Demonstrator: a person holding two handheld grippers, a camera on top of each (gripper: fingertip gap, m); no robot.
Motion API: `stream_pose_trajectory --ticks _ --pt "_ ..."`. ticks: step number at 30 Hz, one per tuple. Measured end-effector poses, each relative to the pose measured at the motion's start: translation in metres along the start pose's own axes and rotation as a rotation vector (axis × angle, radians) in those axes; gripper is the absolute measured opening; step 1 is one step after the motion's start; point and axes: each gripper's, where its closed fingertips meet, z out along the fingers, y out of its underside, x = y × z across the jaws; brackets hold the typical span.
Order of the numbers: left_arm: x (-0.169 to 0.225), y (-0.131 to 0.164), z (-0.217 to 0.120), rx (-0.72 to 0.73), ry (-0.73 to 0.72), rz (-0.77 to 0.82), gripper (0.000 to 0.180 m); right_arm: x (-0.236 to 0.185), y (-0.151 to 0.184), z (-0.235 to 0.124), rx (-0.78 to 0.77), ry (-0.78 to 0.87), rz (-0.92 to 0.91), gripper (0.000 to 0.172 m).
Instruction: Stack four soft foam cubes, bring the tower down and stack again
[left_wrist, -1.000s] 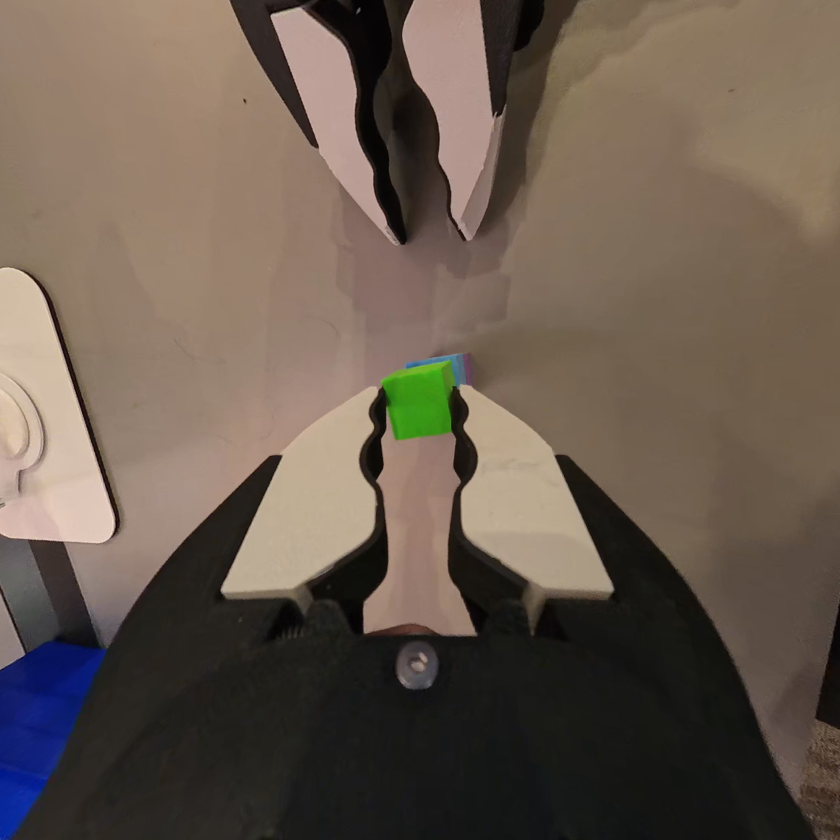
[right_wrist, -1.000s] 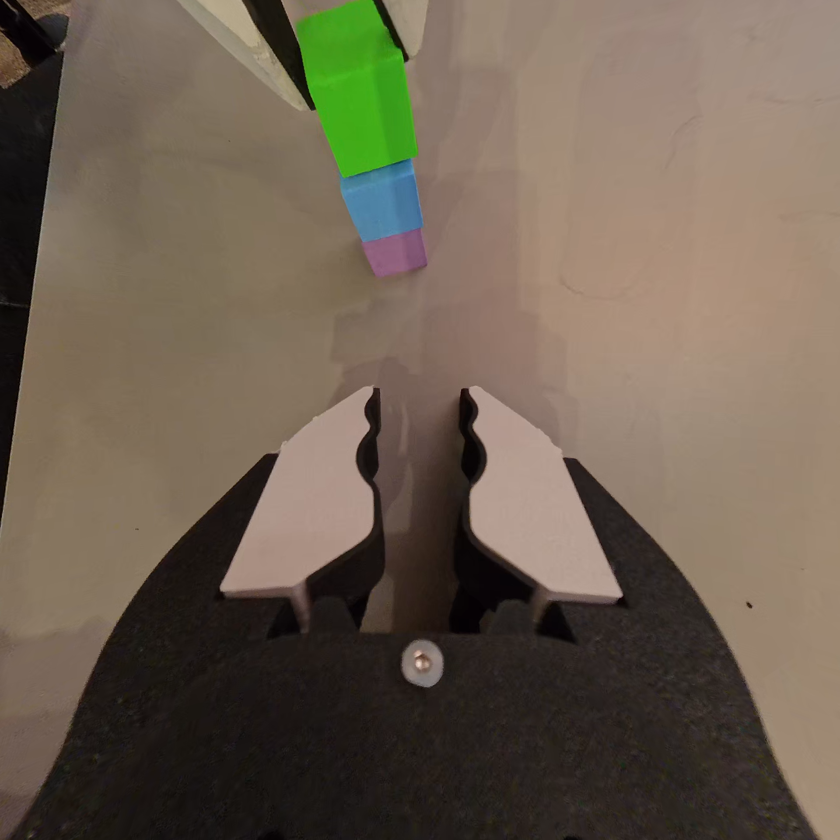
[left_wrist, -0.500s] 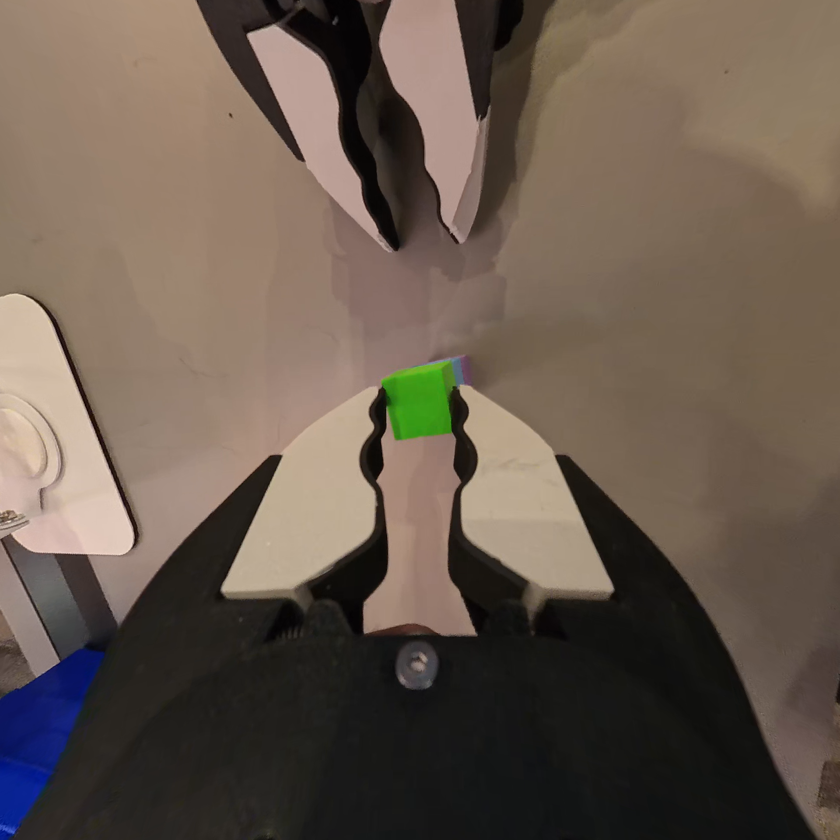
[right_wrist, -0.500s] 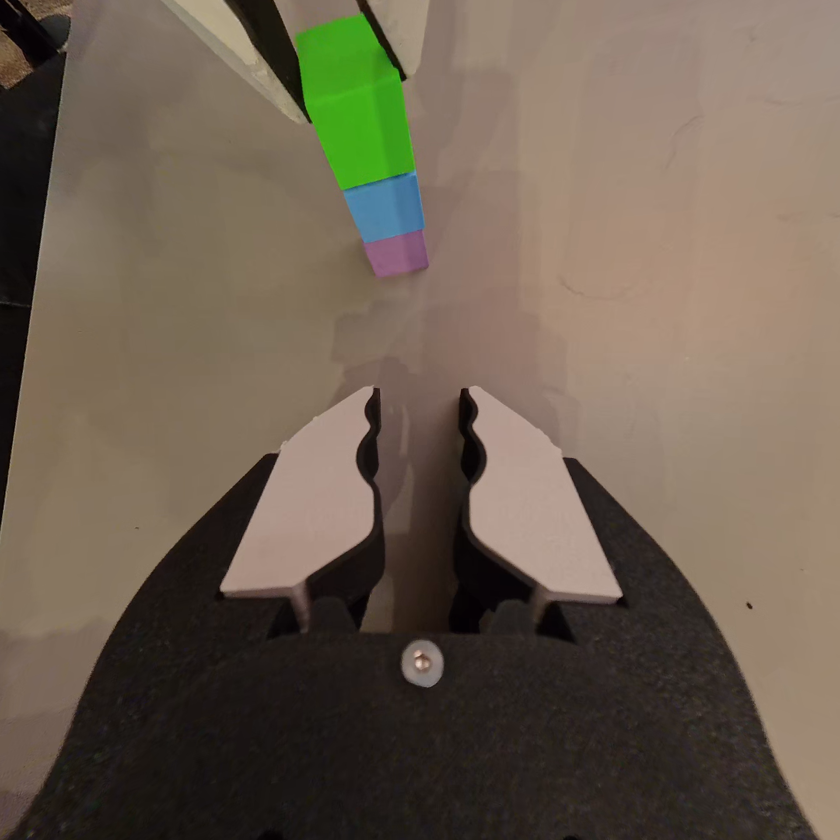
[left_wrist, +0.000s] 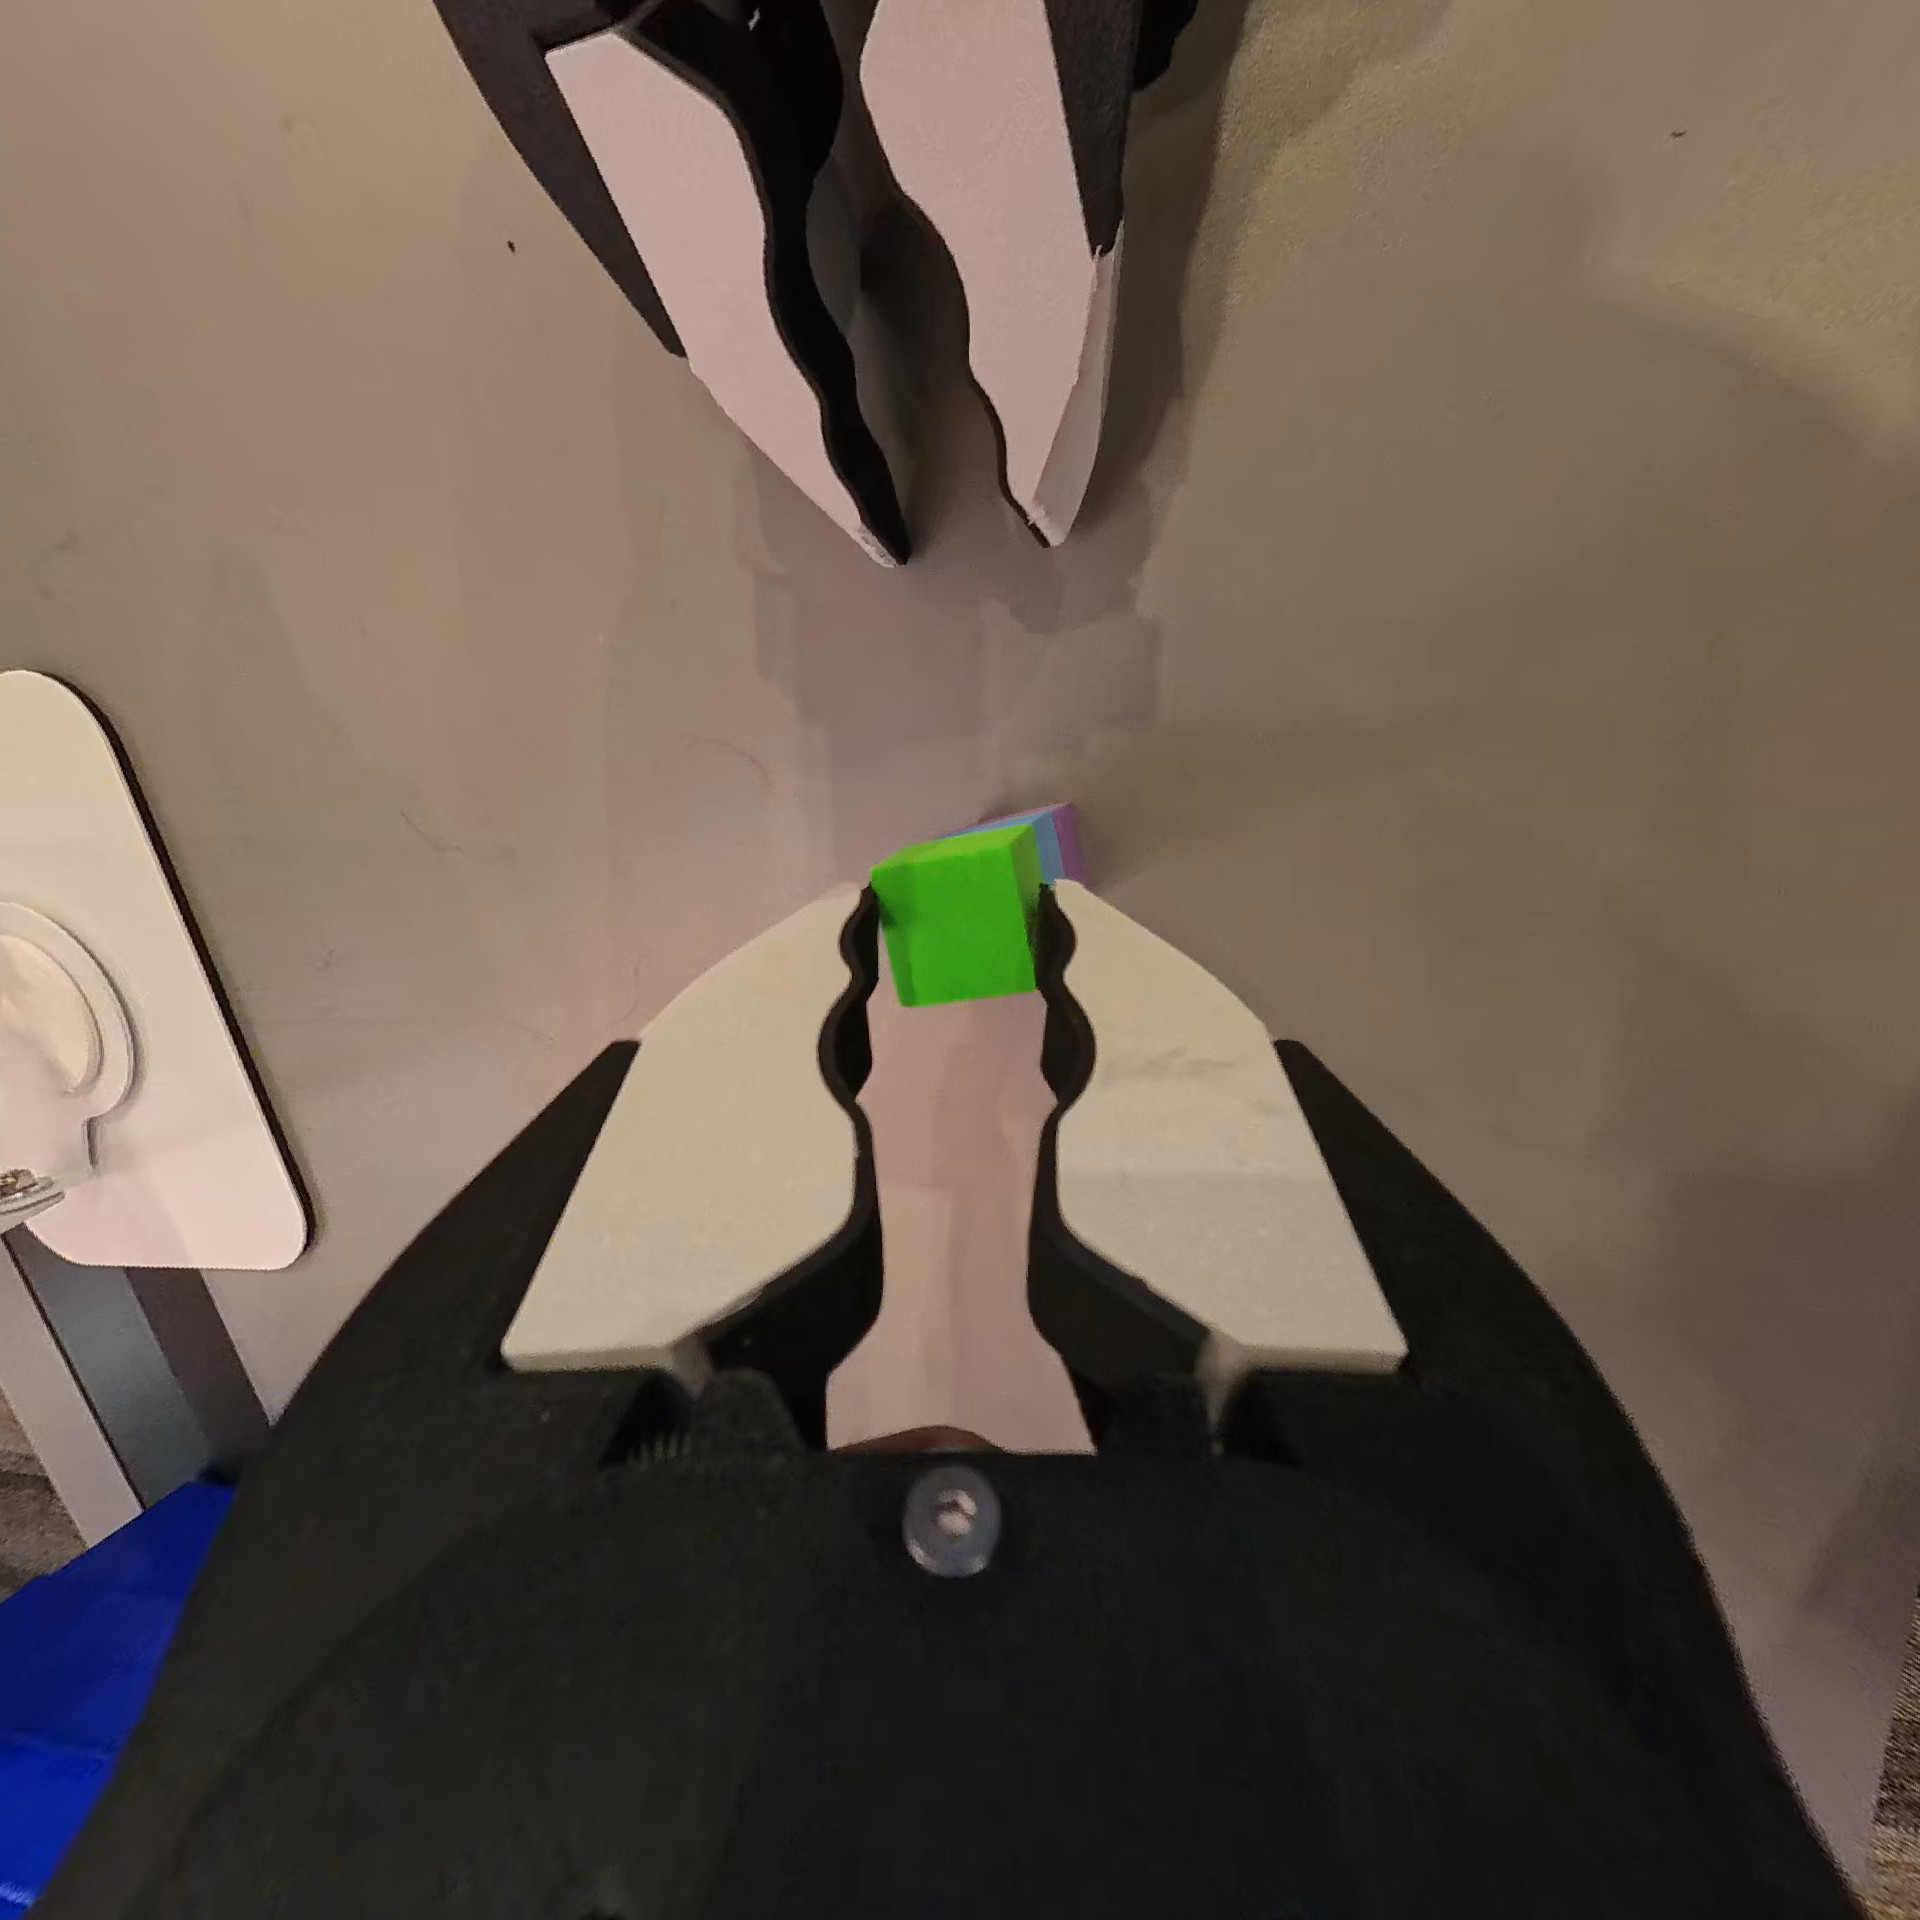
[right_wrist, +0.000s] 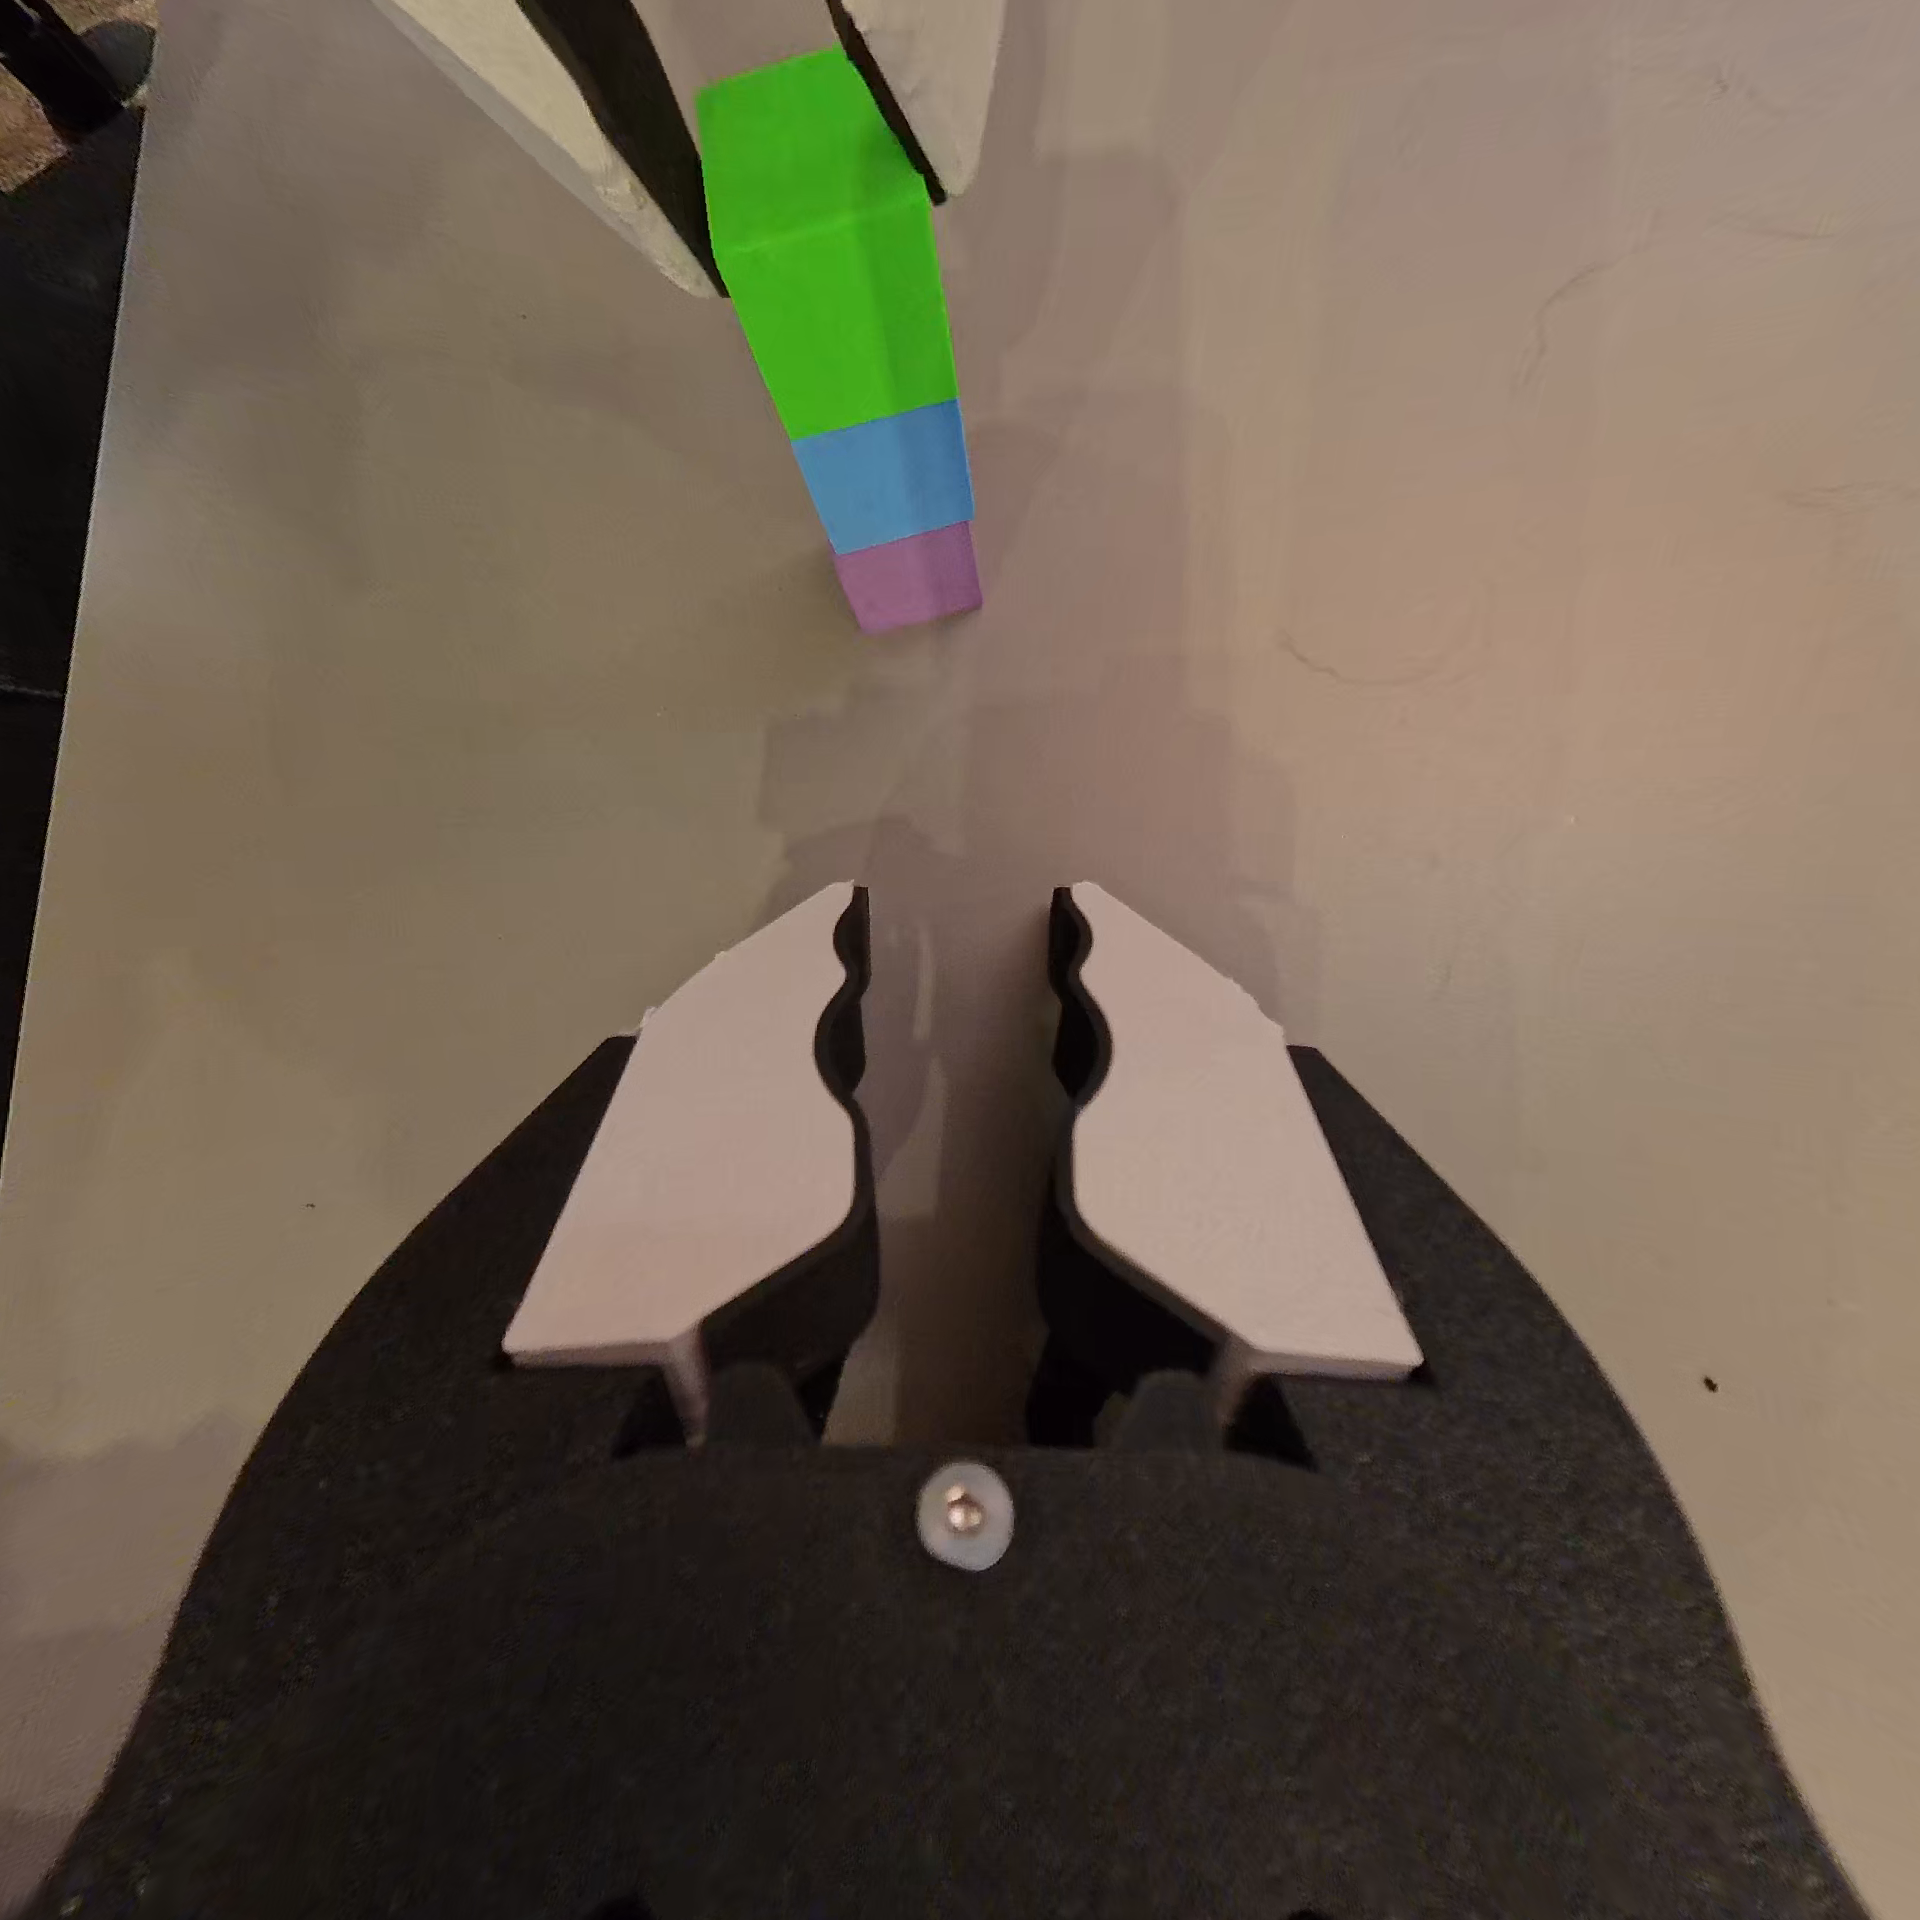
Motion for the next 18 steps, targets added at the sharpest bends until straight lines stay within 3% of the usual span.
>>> stream_pose_trajectory --ticks 6,10,13,18 --pt "-0.001 0.002 -0.006 0.016 -0.014 -0.037 0.058 0.000 0.000 0.000 0.002 0.000 -0.001 0.033" --pt "-0.013 0.020 -0.035 0.053 -0.095 -0.130 0.059 0.000 0.000 0.000 0.005 -0.002 -0.001 0.033" --pt "-0.024 0.063 -0.058 0.038 -0.195 -0.247 0.051 0.000 0.000 0.000 0.008 -0.003 0.000 0.033" --pt "-0.036 0.180 -0.080 -0.076 -0.374 -0.602 0.052 0.000 0.000 0.000 0.007 -0.001 -0.002 0.033"
